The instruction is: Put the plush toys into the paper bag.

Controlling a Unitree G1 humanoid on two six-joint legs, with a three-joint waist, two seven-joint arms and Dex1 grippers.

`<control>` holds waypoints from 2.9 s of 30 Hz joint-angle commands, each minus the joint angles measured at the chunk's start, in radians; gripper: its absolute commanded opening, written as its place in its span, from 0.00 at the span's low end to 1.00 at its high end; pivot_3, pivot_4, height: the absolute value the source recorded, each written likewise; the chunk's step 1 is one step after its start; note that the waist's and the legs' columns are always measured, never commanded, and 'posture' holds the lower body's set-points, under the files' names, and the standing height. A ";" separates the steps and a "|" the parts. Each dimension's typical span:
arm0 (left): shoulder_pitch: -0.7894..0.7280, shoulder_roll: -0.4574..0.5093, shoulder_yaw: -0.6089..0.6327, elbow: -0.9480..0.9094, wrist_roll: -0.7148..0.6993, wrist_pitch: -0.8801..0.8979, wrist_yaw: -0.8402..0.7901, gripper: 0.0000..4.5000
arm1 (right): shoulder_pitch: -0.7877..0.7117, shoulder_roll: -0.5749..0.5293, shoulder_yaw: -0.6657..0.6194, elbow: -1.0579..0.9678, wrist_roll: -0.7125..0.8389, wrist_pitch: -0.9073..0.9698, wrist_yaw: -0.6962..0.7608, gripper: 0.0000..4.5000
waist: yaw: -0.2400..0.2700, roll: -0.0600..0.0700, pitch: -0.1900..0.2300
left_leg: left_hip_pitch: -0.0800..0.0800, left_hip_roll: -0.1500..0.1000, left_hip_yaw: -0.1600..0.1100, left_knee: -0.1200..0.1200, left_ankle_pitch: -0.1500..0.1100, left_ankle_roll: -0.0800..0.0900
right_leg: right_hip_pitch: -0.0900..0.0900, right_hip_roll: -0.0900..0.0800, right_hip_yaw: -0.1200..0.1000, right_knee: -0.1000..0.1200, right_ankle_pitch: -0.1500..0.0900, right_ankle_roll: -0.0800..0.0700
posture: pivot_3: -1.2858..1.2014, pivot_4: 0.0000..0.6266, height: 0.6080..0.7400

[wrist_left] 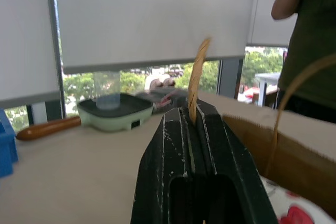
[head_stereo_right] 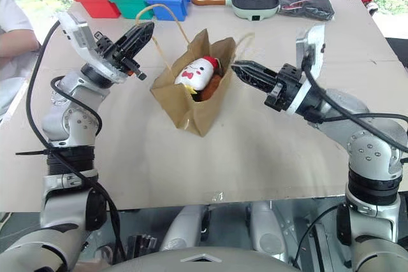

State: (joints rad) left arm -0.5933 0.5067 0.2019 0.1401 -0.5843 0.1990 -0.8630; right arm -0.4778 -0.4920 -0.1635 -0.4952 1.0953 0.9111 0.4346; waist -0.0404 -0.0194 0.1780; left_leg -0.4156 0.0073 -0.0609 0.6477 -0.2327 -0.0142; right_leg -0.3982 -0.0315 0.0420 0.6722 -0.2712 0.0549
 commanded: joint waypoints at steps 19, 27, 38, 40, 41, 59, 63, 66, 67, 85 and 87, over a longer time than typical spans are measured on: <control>0.097 0.033 0.083 -0.240 -0.171 0.247 0.051 0.16 | 0.370 -0.317 -0.238 -0.230 0.066 -0.012 0.059 0.83 | 0.006 -0.001 0.000 | 0.000 0.000 0.000 0.001 0.000 0.000 | 0.001 -0.001 0.000 0.000 0.000 0.000 | 0.52 0.24 1.00; 0.364 0.226 0.287 -0.487 -0.461 0.552 0.072 0.84 | 0.437 -0.356 -0.156 -0.243 -0.007 -0.043 0.094 0.48 | 0.004 -0.001 0.000 | 0.001 0.003 0.000 0.002 0.000 0.000 | 0.001 0.000 0.000 0.000 0.000 0.000 | 0.52 0.24 1.00; 0.608 0.183 0.211 -0.697 -0.370 0.519 0.184 1.00 | 0.209 -0.159 0.225 -0.082 -0.375 -0.172 0.069 0.01 | 0.020 -0.001 -0.001 | 0.002 0.003 0.001 0.002 0.000 0.000 | 0.002 -0.001 0.002 -0.001 0.000 0.000 | 0.52 0.24 1.00; 0.587 0.116 0.132 -0.740 -0.317 0.497 0.270 1.00 | 0.150 -0.115 0.294 -0.033 -0.442 -0.211 0.092 0.01 | 0.025 -0.001 0.000 | 0.001 0.003 0.001 0.002 0.000 0.000 | 0.001 -0.001 0.001 -0.001 0.000 0.000 | 0.52 0.24 1.00; 0.582 0.090 0.099 -0.758 -0.291 0.485 0.301 1.00 | 0.124 -0.091 0.314 -0.013 -0.459 -0.223 0.099 0.01 | 0.026 -0.001 0.000 | 0.001 0.003 0.001 0.002 0.000 0.000 | 0.001 -0.001 0.001 -0.001 0.000 0.000 | 0.52 0.24 1.00; 0.610 -0.169 -0.267 -0.796 0.158 0.224 0.522 1.00 | 0.043 0.061 0.375 0.007 -0.550 -0.231 0.140 0.01 | 0.025 -0.001 -0.001 | 0.001 0.000 0.000 0.002 0.000 0.000 | 0.001 -0.001 0.001 0.000 0.000 0.000 | 0.52 0.24 1.00; 0.663 -0.154 -0.249 -0.796 0.155 0.170 0.467 1.00 | 0.031 0.064 0.394 0.003 -0.568 -0.224 0.156 0.01 | 0.024 -0.001 -0.001 | 0.002 0.000 0.000 0.002 0.000 0.000 | 0.001 -0.001 0.001 0.000 0.000 0.000 | 0.52 0.24 1.00; 0.650 -0.154 -0.245 -0.765 0.177 0.152 0.462 1.00 | 0.020 0.076 0.401 0.012 -0.576 -0.225 0.166 0.01 | 0.026 -0.001 -0.001 | 0.001 0.000 0.000 0.002 0.000 0.000 | 0.001 -0.001 0.000 0.000 0.000 0.000 | 0.52 0.24 1.00; 0.638 -0.160 -0.251 -0.754 0.186 0.149 0.466 1.00 | 0.016 0.082 0.404 0.016 -0.579 -0.226 0.168 0.01 | 0.027 -0.001 -0.001 | 0.002 0.000 0.000 0.002 0.000 0.000 | 0.002 -0.001 0.000 0.000 0.000 0.000 | 0.52 0.24 1.00; 0.506 -0.287 -0.305 -0.521 0.342 -0.023 0.499 0.34 | 0.129 -0.035 0.169 -0.163 -0.464 -0.180 0.190 0.06 | 0.029 -0.001 -0.001 | 0.001 -0.001 0.000 0.004 0.000 0.000 | 0.002 -0.002 0.000 0.001 0.000 0.000 | 0.52 0.24 1.00; 0.478 -0.247 -0.276 -0.471 0.310 -0.072 0.412 0.17 | 0.179 -0.087 0.113 -0.206 -0.449 -0.187 0.211 0.18 | 0.031 -0.001 -0.001 | 0.001 -0.001 0.000 0.004 0.000 0.000 | 0.002 -0.002 0.000 0.001 0.000 0.000 | 0.52 0.24 1.00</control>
State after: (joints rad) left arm -0.0903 0.2397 -0.1113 -0.3341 -0.2430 0.1862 -0.3882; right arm -0.3119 -0.5524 0.0121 -0.6366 0.6144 0.7320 0.6282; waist -0.0095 -0.0205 0.1773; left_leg -0.4148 0.0064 -0.0611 0.6514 -0.2328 -0.0141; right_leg -0.3960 -0.0331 0.0416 0.6732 -0.2710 0.0548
